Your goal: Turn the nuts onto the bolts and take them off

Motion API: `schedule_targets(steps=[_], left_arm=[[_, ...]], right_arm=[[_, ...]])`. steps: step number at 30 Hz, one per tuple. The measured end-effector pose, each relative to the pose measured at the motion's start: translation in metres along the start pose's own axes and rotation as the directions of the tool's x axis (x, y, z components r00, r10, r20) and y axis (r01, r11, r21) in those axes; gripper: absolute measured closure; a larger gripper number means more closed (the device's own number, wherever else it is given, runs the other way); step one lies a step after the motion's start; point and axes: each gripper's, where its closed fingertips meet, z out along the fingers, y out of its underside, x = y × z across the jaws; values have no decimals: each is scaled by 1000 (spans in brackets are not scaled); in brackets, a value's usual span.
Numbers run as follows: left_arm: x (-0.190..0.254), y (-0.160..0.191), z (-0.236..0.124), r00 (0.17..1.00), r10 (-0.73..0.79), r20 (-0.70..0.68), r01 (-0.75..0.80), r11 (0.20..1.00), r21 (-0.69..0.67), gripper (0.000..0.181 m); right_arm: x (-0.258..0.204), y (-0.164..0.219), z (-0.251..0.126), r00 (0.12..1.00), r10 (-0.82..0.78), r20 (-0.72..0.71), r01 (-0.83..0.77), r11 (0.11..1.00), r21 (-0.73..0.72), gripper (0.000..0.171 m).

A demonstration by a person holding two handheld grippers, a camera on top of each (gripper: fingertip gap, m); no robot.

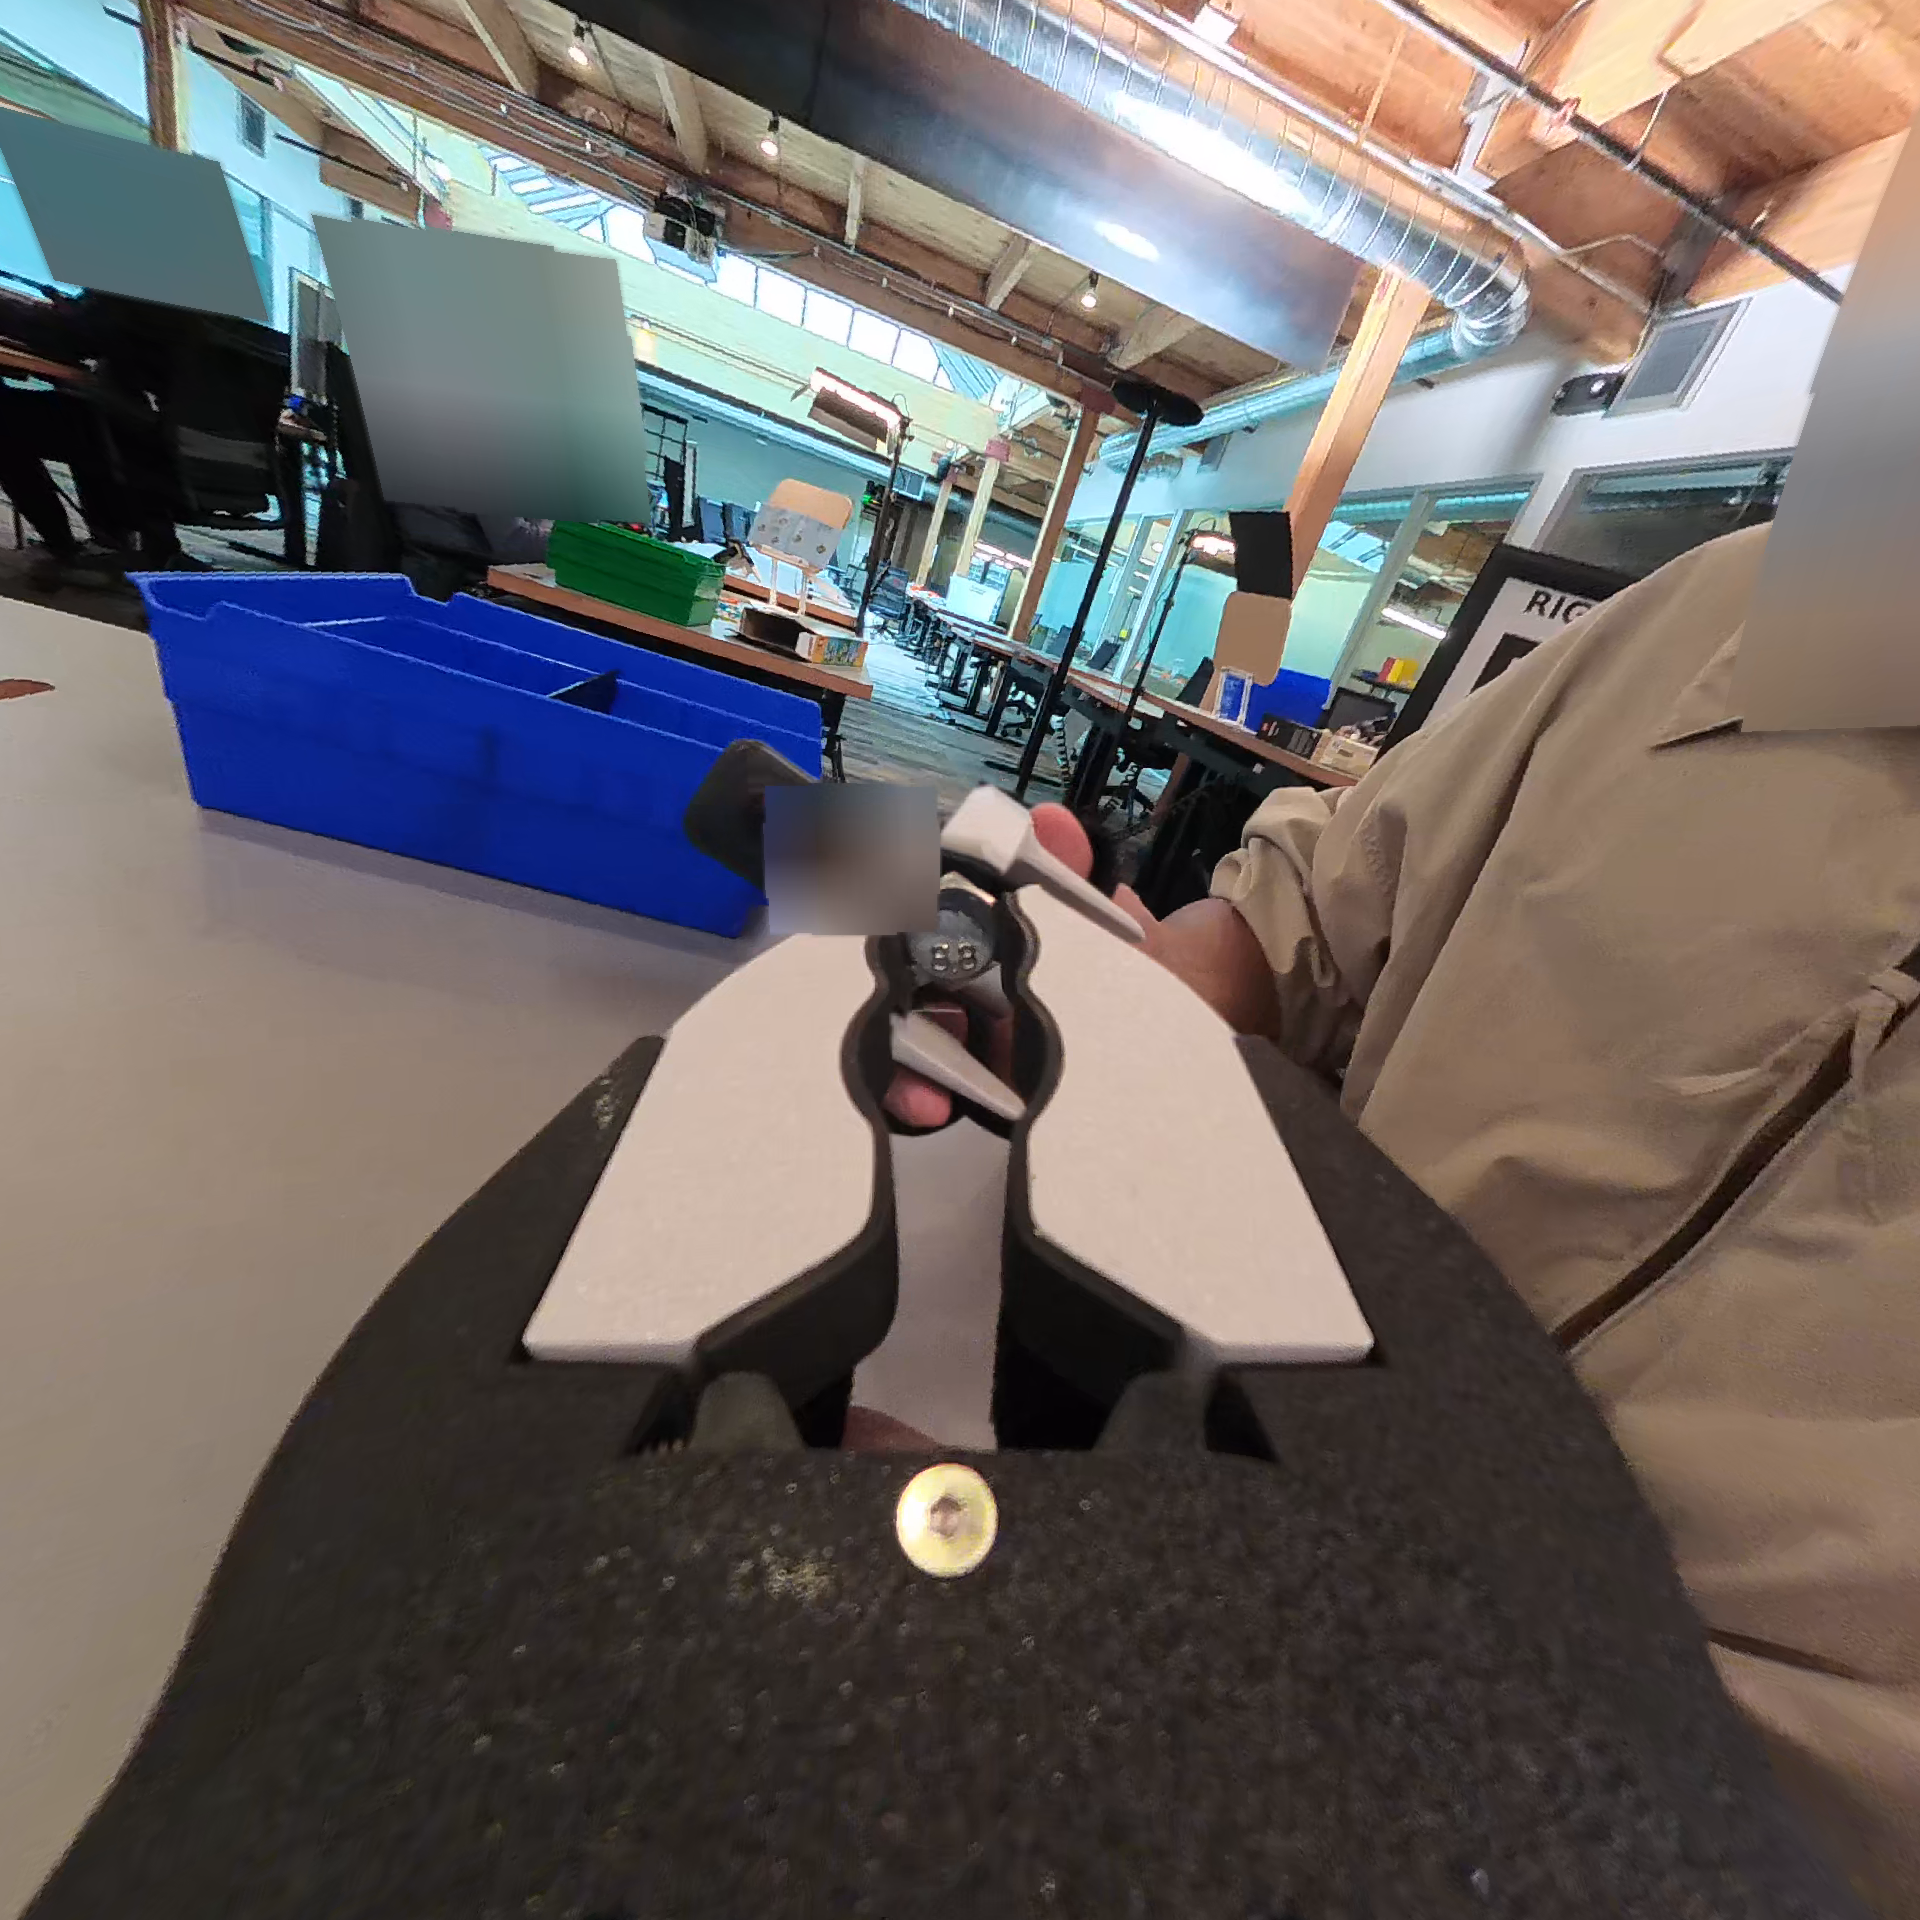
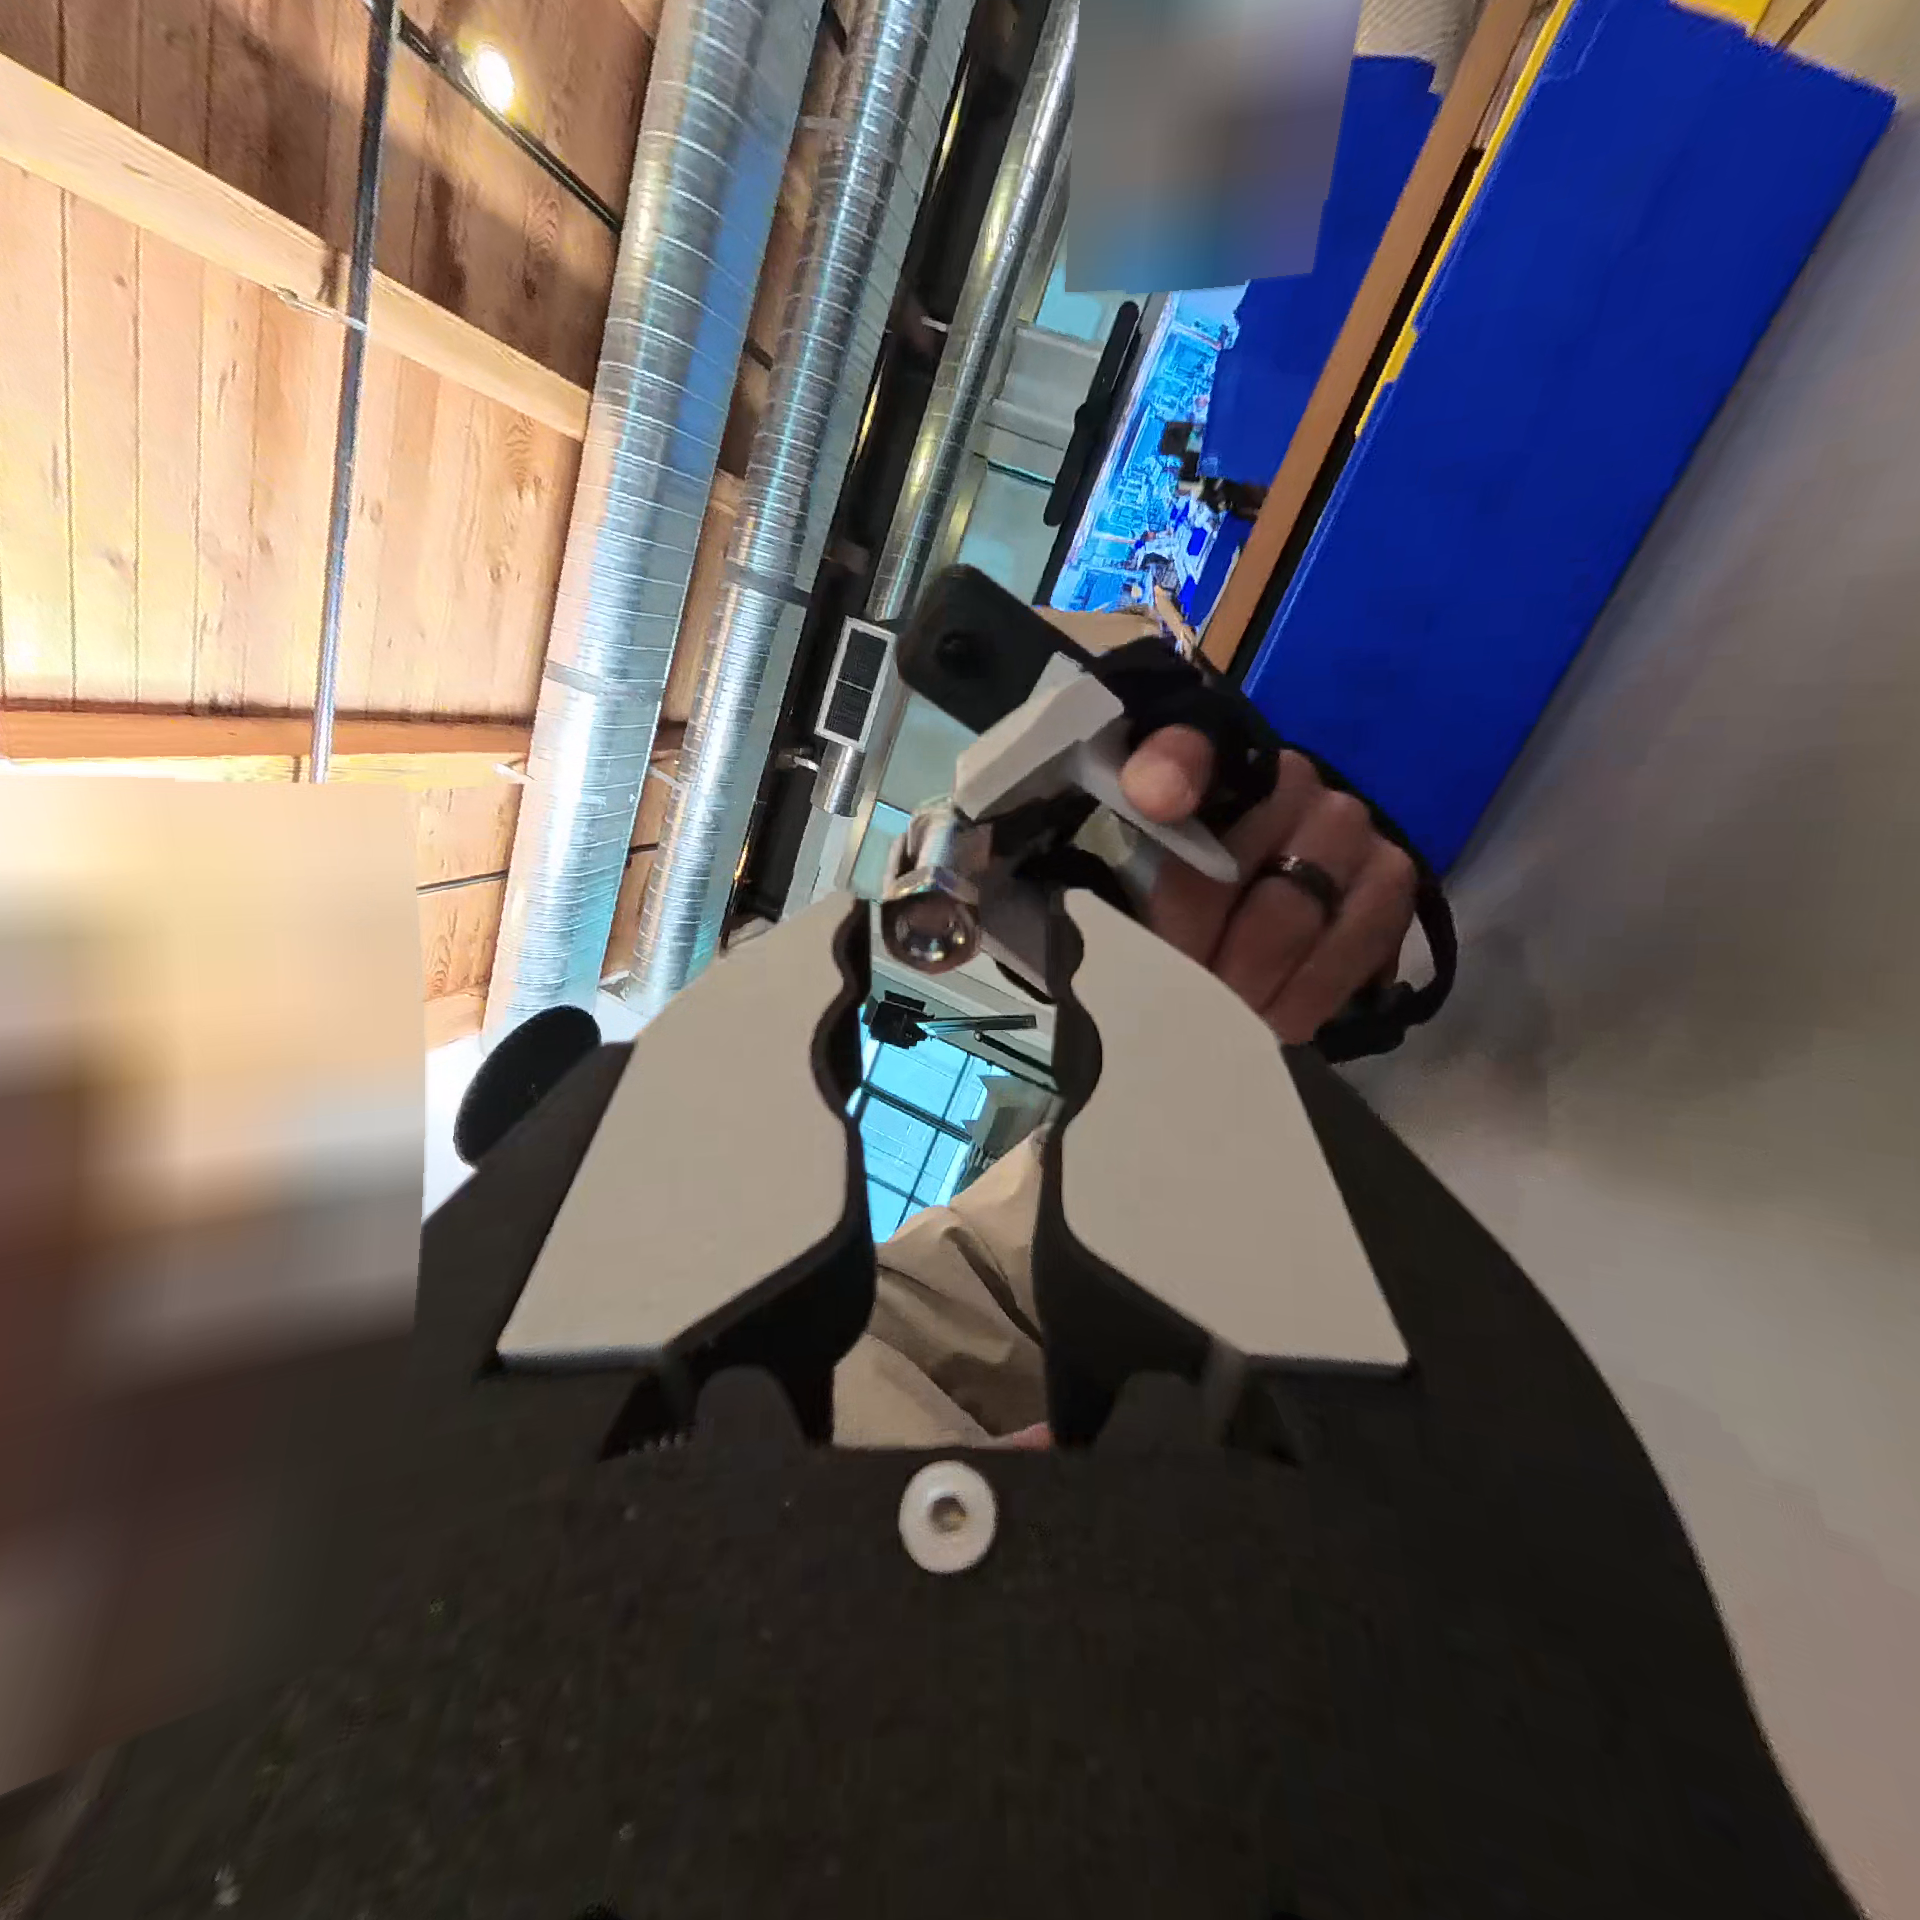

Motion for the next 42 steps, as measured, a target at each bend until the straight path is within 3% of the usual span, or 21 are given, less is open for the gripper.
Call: schedule_targets(steps=[4, 9, 12, 15, 18, 22, 26, 30, 35, 38, 42], left_arm=[[-2, 1, -1, 1000, 16, 17, -16, 1000, -13, 164], [-1, -1, 0, 1000, -8, 2, 8, 1000, 8, 164], [-1, -1, 0, 999, -46, -14, 46, 999, 25, 164], [-2, -2, 1, 995, -92, -43, 94, 995, 44, 164], [1, -2, 2, 988, -131, -81, 136, 989, 61, 164], [2, -3, 3, 970, -200, -137, 212, 974, 81, 164], [3, -4, 3, 948, -254, -190, 276, 956, 100, 164], [3, -6, 2, 937, -276, -212, 304, 946, 110, 164], [2, -9, -1, 914, -319, -251, 357, 926, 124, 164], [1, -7, 0, 907, -337, -253, 376, 919, 121, 164], [0, -8, -1, 909, -330, -253, 370, 920, 127, 164]], right_arm=[[-2, 4, 3, 1000, -15, -15, 15, 1000, -10, 154], [-4, 4, 4, 962, -260, -88, 254, 964, -76, 154], [-3, 3, 2, 867, -482, -127, 460, 872, -167, 154], [-2, 3, 1, 700, -700, -143, 652, 708, -273, 154], [-2, 3, 0, 444, -890, -106, 809, 449, -379, 153], [-3, 2, -1, 132, -991, -18, 892, 126, -433, 153], [-6, 0, -1, -194, -978, 71, 877, -206, -433, 153], [-8, -3, 0, -525, -838, 151, 732, -535, -422, 153], [-9, -4, 4, -788, -575, 218, 476, -795, -376, 154], [-8, -3, 3, -879, -405, 253, 313, -889, -334, 154], [-8, -5, 5, -809, -545, 220, 449, -815, -366, 153]])
